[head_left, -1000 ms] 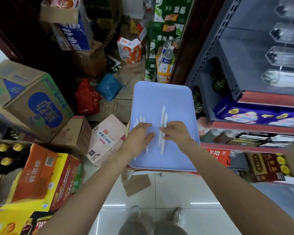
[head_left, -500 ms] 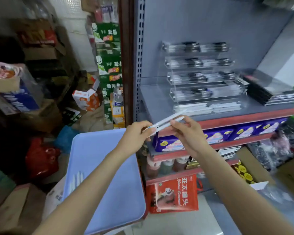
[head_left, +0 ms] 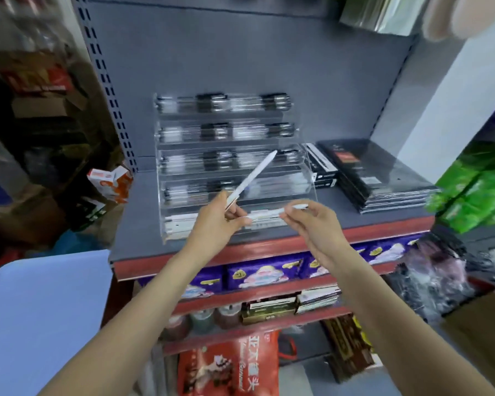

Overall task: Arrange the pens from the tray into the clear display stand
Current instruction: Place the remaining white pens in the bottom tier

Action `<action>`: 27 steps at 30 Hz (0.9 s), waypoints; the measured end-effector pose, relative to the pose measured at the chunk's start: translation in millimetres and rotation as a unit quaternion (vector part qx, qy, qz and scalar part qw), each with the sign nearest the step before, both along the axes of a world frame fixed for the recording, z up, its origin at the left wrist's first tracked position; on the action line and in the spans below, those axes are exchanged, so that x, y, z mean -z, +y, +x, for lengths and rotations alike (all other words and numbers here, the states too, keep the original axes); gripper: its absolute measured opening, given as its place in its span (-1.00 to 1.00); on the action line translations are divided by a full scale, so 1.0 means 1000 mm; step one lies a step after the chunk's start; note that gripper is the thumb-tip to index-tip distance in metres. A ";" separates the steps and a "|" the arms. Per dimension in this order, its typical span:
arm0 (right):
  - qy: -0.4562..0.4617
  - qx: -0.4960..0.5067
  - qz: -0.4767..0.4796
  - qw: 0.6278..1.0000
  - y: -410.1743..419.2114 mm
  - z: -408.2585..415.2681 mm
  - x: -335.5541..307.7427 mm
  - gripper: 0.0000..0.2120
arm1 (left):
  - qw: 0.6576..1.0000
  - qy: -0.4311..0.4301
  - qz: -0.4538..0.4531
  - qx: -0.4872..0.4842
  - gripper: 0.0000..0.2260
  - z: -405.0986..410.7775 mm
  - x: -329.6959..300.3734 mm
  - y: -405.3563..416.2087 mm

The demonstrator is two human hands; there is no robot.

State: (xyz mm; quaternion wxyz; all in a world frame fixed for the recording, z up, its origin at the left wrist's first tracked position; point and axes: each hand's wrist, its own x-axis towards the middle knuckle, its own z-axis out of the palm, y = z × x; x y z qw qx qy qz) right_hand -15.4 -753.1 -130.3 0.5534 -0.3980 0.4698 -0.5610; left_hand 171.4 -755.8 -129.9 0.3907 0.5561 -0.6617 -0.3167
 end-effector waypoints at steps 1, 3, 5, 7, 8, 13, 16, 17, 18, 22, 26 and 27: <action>0.033 0.007 -0.002 0.999 -0.005 -0.009 0.002 -0.94 | 1.000 -0.001 0.002 -0.018 -0.65 -0.006 0.002 -0.004; 0.149 0.043 -0.015 0.988 -0.019 -0.028 0.005 -0.89 | 0.998 -0.012 0.002 -0.060 -0.64 -0.012 0.004 -0.011; 0.231 0.078 -0.037 0.969 -0.031 -0.045 0.006 -0.84 | 0.995 -0.039 0.002 -0.095 -0.65 -0.014 0.004 -0.020; 0.269 0.084 -0.043 0.958 -0.042 -0.057 0.008 -0.84 | 0.989 -0.092 0.003 -0.112 -0.72 -0.016 0.006 -0.029; 0.287 0.075 -0.038 0.954 -0.045 -0.060 0.008 -0.81 | 0.987 -0.114 0.003 -0.115 -0.75 -0.018 0.007 -0.033; 0.323 0.020 -0.011 0.946 -0.056 -0.060 0.011 -0.69 | 0.979 -0.174 -0.017 -0.104 -0.72 -0.037 0.014 -0.042; 0.332 0.017 -0.006 0.943 -0.058 -0.061 0.014 -0.67 | 0.977 -0.195 -0.015 -0.086 -0.83 -0.045 0.015 -0.040; 0.333 0.014 -0.002 0.943 -0.059 -0.061 0.016 -0.67 | 0.978 -0.194 -0.013 -0.078 -0.84 -0.045 0.016 -0.039; 0.332 0.011 0.000 0.943 -0.059 -0.061 0.017 -0.66 | 0.978 -0.192 -0.015 -0.077 -0.84 -0.044 0.017 -0.038; 0.331 0.010 0.003 0.943 -0.062 -0.060 0.021 -0.66 | 0.973 -0.197 -0.022 -0.118 -0.86 -0.029 0.016 -0.034; 0.331 0.016 0.004 0.943 -0.064 -0.059 0.022 -0.68 | 0.968 -0.217 0.002 -0.128 -0.82 -0.019 0.012 -0.028; 0.332 0.017 0.005 0.943 -0.064 -0.059 0.022 -0.68 | 0.965 -0.228 0.009 -0.127 -0.82 -0.020 0.011 -0.027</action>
